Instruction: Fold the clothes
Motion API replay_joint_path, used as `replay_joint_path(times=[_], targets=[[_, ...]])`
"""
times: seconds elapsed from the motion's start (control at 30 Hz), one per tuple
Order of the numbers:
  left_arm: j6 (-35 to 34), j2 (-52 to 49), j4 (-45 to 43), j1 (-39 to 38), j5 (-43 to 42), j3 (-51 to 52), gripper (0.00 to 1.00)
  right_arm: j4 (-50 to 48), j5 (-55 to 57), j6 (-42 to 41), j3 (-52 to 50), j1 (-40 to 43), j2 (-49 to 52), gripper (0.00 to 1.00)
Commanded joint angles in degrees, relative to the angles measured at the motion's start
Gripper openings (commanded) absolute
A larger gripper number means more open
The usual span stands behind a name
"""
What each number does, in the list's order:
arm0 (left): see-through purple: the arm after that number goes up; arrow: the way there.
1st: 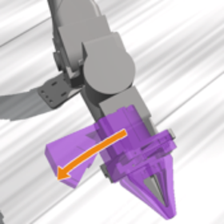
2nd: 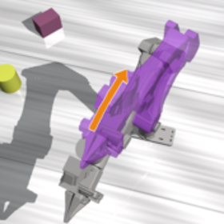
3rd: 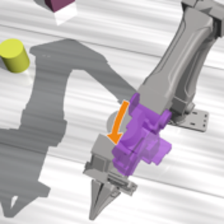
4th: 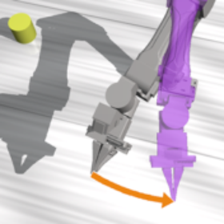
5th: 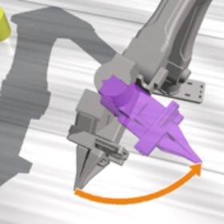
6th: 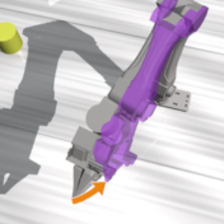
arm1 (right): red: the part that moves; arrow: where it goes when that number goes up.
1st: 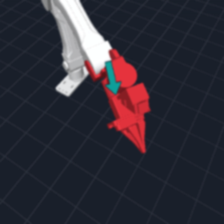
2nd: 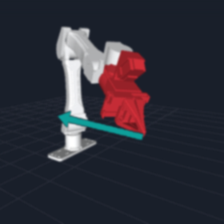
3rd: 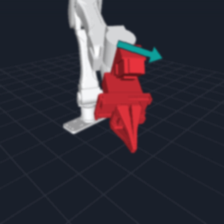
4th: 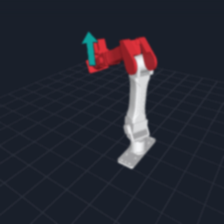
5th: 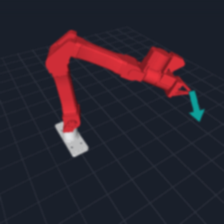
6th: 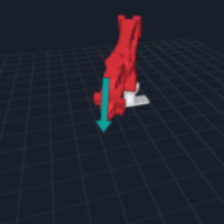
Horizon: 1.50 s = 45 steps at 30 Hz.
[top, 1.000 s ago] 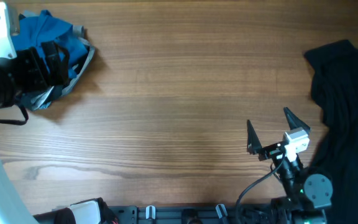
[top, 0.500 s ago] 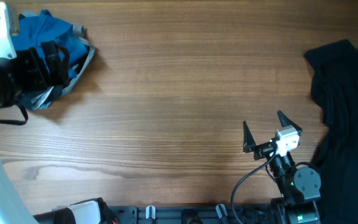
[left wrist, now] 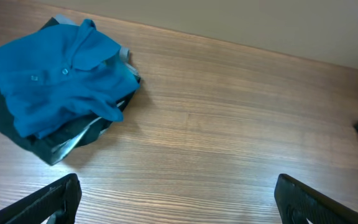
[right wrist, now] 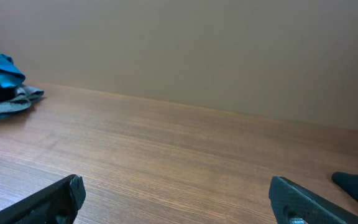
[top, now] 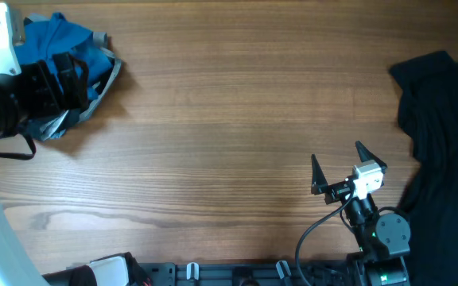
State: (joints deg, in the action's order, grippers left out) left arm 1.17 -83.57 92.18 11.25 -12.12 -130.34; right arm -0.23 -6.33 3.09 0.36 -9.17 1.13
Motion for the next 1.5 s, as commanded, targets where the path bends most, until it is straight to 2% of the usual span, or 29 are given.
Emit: replay_joint_path(times=[0.0,0.13,0.2,0.3,0.47,0.57,0.6,0.83,0.93,1.13,1.33,1.47], targets=[[-0.13,0.02,-0.13,-0.20,9.53,0.15,1.00,-0.13,0.79,-0.46,-0.04,0.20,0.24,1.00],[0.09,1.77,-0.74,-2.47,10.67,0.22,1.00,-0.13,0.79,-0.46,-0.04,0.20,0.24,1.00],[-0.17,6.23,-10.82,-4.70,10.69,1.79,1.00,-0.13,0.79,-0.46,-0.04,0.20,0.24,1.00],[-0.98,13.53,-20.31,-6.34,10.69,8.52,1.00,-0.13,0.79,-0.46,-0.04,0.20,0.22,1.00],[-2.58,32.54,-38.97,-5.55,10.71,35.87,1.00,-0.13,0.79,-0.48,-0.04,0.20,0.22,1.00],[-8.63,45.53,-53.18,-2.89,10.25,58.23,1.00,-0.11,0.79,-0.46,-0.04,0.20,0.24,1.00],[-9.14,48.30,-56.15,-2.45,9.60,62.90,1.00,-0.13,0.81,-0.44,-0.04,0.20,0.24,1.00],[-8.90,76.74,-76.70,-1.75,3.54,103.06,1.00,-0.11,0.79,-0.46,-0.04,0.20,0.22,1.00],[-8.92,83.34,-81.35,-1.75,1.03,113.72,1.00,-0.13,0.81,-0.46,-0.04,0.20,0.24,1.00],[-9.20,83.38,-97.48,-2.14,-1.01,129.87,1.00,-0.11,0.81,-0.44,-0.04,0.20,0.22,1.00],[-9.14,83.38,-89.74,-3.74,-0.04,130.03,1.00,-0.11,0.79,-0.44,-0.04,0.20,0.24,1.00],[-9.14,83.19,-88.91,-3.74,-0.04,130.03,1.00,-0.11,0.79,-0.48,-0.04,0.20,0.24,1.00]])
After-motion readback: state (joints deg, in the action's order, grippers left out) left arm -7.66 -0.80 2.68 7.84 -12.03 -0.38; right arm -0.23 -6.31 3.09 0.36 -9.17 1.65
